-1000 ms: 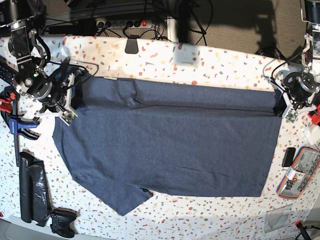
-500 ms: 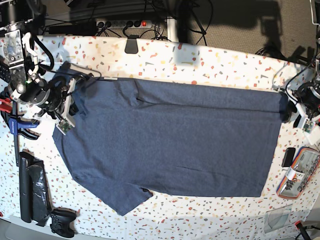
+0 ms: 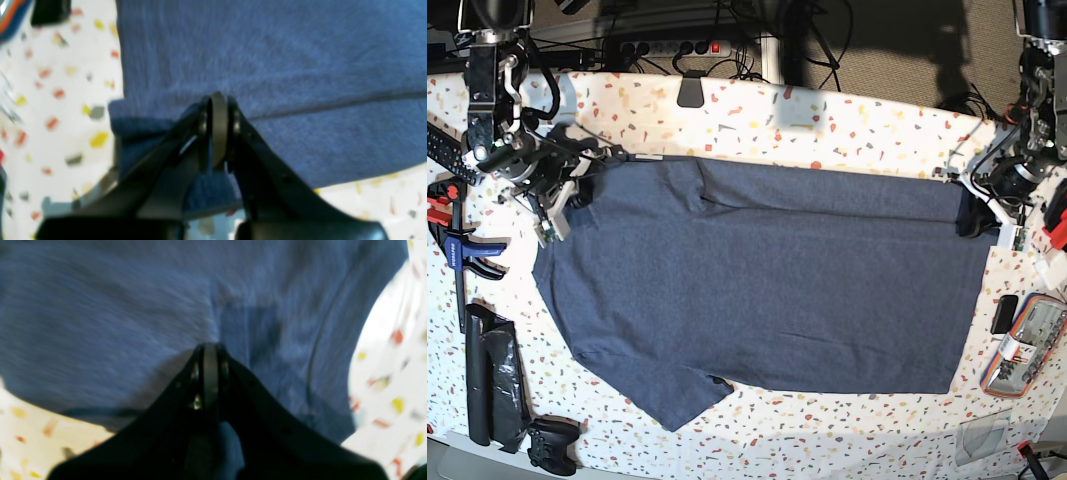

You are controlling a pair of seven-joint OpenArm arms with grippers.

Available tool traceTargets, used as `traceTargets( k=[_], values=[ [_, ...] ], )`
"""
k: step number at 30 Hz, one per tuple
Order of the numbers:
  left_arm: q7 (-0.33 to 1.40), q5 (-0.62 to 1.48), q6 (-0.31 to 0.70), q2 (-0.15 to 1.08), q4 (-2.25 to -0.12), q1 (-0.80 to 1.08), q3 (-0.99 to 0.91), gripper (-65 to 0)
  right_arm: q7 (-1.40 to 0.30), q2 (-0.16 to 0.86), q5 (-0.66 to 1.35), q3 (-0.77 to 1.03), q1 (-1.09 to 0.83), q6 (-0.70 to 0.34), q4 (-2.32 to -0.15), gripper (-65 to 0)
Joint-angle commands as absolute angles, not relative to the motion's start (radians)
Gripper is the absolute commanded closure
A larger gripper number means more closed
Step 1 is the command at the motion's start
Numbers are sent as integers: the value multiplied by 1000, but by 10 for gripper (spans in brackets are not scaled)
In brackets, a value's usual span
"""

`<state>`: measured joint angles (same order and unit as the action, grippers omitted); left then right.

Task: Fold the T-shirt properly
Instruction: 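Regrasp the shirt edge with both grippers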

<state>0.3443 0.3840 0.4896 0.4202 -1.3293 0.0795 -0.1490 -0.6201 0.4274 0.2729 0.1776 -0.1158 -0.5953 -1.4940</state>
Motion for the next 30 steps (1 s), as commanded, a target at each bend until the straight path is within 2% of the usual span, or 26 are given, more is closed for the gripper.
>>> traceTargets(
  k=[1,3,7,17,23,30],
  values=[
    [324,394,487,427,-1330,67,-156,0,-608,441,284,186,-102,-594,-1493,0],
    [363,395,487,408,-1306,68,-156,0,-617,441,283,186,-110,-597,-1475,0],
    [421,394,487,403,-1297,105,-157,0,-544,441,283,186,-175,-680,-1491,0],
    [419,421,526,441,-1322,282,-157,0,-511,443,284,307,-378,-681,-1597,0],
    [419,439,555,441,-1429,384,-157,0,-504,443,284,360,-498,-681,-1686,0],
    [427,438,555,450,-1562,447,-157,0,-505,442,292,421,-538,-680,-1734,0]
  ],
)
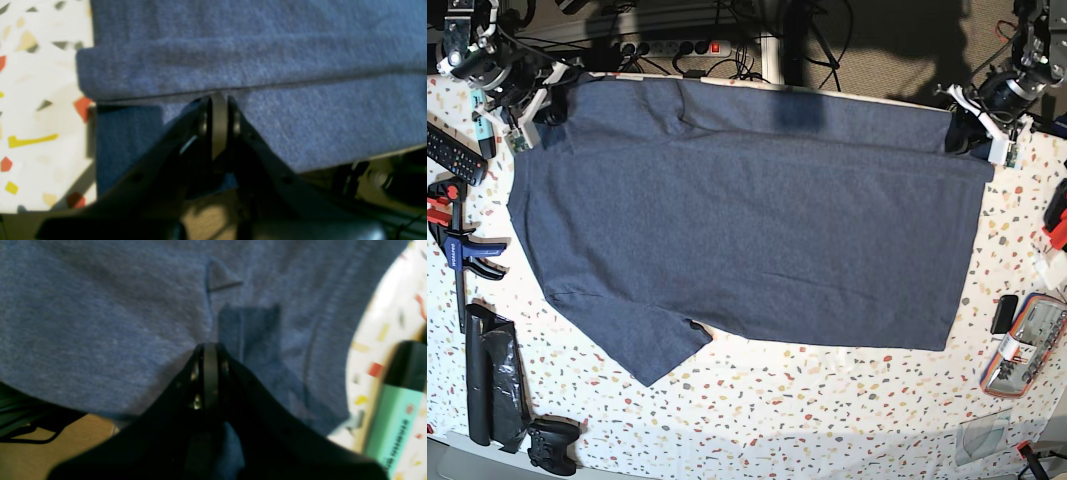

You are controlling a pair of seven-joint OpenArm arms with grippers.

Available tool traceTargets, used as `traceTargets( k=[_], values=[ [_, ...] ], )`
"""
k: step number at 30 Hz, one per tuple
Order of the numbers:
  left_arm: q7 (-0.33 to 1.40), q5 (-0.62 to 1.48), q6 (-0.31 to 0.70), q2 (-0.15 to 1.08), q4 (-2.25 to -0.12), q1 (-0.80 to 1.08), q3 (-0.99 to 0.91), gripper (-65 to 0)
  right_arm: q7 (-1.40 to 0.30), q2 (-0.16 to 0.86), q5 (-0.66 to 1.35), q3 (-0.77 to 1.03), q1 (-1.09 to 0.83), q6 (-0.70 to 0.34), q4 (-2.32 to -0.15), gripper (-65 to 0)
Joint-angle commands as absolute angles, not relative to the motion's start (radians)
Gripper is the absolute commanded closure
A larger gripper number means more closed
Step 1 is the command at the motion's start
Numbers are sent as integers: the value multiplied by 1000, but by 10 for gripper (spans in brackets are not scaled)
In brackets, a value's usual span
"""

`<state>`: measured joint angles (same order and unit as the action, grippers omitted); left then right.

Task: Fold the T-shirt properly
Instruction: 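Regrasp the shirt edge with both grippers, then move both grippers to the shirt hem corners and grasp them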

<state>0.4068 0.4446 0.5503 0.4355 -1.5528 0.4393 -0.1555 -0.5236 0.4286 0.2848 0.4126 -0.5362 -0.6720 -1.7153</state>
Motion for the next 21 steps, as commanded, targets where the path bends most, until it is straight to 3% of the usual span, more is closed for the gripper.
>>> traceTargets(
  k=[1,8,12,17,18,21],
  values=[
    [428,434,555,453,-1576,447,-157,0,-505,443,292,427,-538,-681,-1739,0],
    [420,420,554,514,-1732,427,-159,0,-501,443,292,472,-528,-673,-1821,0],
    [419,421,546,535,-1818,376,-159,-128,-502,442,292,479,-482,-656,-1842,0],
    [420,425,467,529,-1786,233,-158,-147,-502,442,310,477,-379,-648,-1841,0],
    [426,433,467,529,-1765,200,-158,-147,-505,443,336,477,-357,-648,-1841,-13],
    [445,455,469,515,-1659,88,-158,-147,-524,443,408,476,-302,-648,-1841,-178]
  ],
)
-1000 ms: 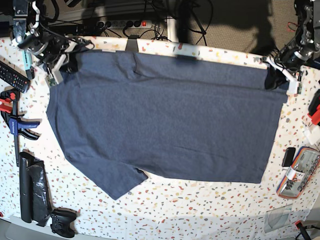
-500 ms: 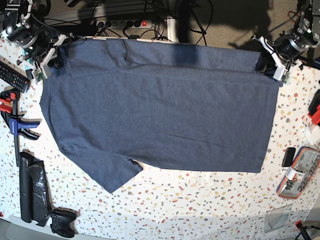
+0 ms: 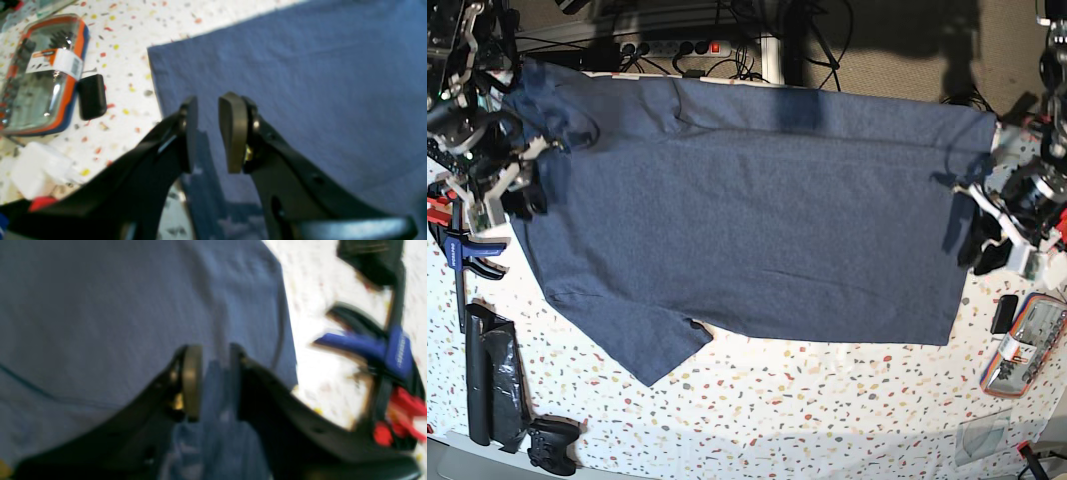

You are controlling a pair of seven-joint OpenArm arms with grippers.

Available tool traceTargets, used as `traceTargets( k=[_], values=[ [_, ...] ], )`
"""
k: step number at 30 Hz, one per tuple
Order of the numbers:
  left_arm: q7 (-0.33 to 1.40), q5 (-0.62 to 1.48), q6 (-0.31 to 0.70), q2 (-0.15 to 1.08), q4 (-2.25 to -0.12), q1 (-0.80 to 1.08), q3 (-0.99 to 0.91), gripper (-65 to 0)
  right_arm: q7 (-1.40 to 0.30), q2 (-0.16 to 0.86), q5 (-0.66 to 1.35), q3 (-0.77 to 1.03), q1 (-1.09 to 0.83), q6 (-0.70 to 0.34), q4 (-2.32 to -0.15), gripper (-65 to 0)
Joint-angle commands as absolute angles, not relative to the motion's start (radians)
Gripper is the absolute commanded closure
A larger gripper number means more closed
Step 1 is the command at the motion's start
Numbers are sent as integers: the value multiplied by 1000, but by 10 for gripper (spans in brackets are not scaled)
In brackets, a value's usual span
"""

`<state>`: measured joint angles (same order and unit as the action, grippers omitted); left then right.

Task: Fold the T-shirt properly
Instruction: 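Move both grippers to the shirt hem corners and grasp them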

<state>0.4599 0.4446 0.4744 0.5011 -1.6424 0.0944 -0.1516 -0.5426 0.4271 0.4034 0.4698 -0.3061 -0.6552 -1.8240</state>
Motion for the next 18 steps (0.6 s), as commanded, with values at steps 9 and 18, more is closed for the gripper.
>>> traceTargets(
  k=[9,18],
  values=[
    [480,417,555,399,-1065,-383,-155,-147,-538,443,505,470,-271,-649,-1841,-204],
    [369,121,568,361,-274,-837,-155,-147,-655,443,506,470,-271,-649,-1841,-204]
  ],
)
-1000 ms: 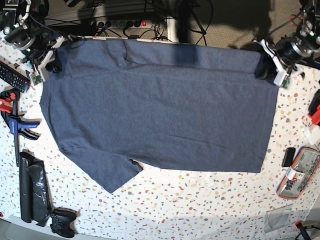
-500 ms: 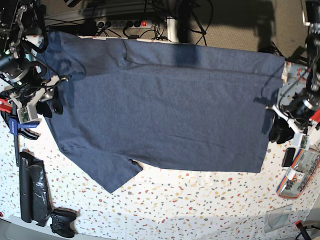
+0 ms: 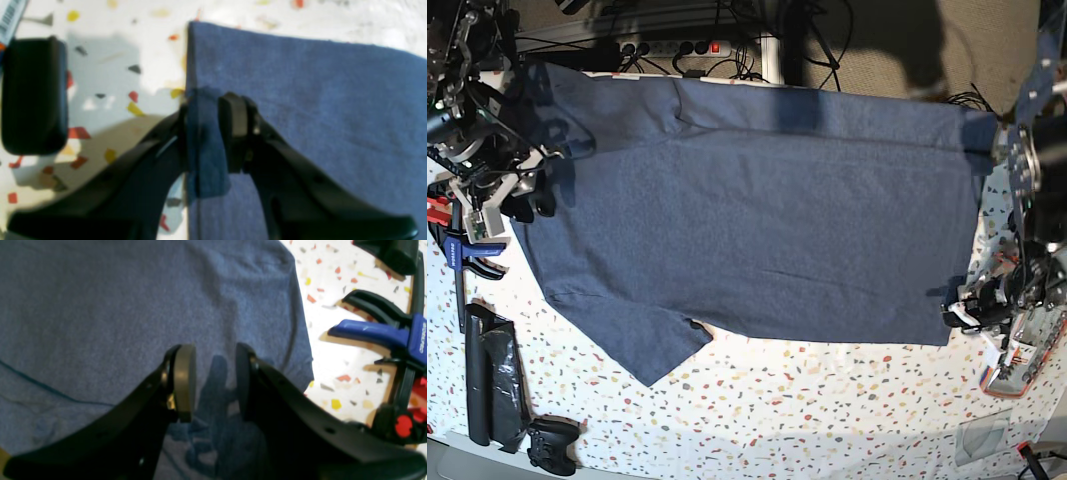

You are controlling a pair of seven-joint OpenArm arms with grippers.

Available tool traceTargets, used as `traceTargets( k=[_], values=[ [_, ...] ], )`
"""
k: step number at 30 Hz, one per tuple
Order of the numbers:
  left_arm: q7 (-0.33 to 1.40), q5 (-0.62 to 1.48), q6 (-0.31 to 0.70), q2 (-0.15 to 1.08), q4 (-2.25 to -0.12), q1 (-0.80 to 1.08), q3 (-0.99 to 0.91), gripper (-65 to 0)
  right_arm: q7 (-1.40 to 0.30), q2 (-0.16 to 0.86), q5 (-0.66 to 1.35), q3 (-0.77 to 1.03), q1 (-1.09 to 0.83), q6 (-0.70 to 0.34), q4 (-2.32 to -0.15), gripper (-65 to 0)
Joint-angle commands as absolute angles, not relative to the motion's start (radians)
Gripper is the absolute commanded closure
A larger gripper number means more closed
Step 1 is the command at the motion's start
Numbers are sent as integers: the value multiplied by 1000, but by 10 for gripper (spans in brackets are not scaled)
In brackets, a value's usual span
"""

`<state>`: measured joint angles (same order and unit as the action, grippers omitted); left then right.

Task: Fold the T-shirt properly
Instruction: 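Move both grippers to the shirt hem corners and grasp them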

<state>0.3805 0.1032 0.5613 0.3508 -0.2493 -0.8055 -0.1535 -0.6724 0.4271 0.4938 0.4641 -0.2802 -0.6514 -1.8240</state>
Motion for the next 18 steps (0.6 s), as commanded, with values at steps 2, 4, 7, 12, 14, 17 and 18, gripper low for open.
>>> traceTargets(
  k=[2,4,7,12,14,17,18],
  values=[
    [292,54,535,360,-145,-897,-155,-147,-661,443,506,470,-271,-649,-1841,-204],
    [241,14,523,360,-65,-926,-155,-146,-671,443,506,470,-271,-649,-1841,-204],
    [263,2,524,352,-37,-929,-155,-146,-679,443,506,470,-271,-649,-1841,-204],
    [342,0,603,317,-37,-928,-155,-146,-679,443,506,470,-260,-649,-1841,-204],
    [363,0,623,304,-37,-928,-155,-126,-679,443,506,470,-260,-650,-1841,-204],
    [382,1,646,294,-37,-928,-155,-91,-678,443,506,470,-260,-649,-1841,-204],
    [381,4,646,294,-37,-928,-155,-78,-678,443,506,470,-260,-649,-1841,-204]
  ],
)
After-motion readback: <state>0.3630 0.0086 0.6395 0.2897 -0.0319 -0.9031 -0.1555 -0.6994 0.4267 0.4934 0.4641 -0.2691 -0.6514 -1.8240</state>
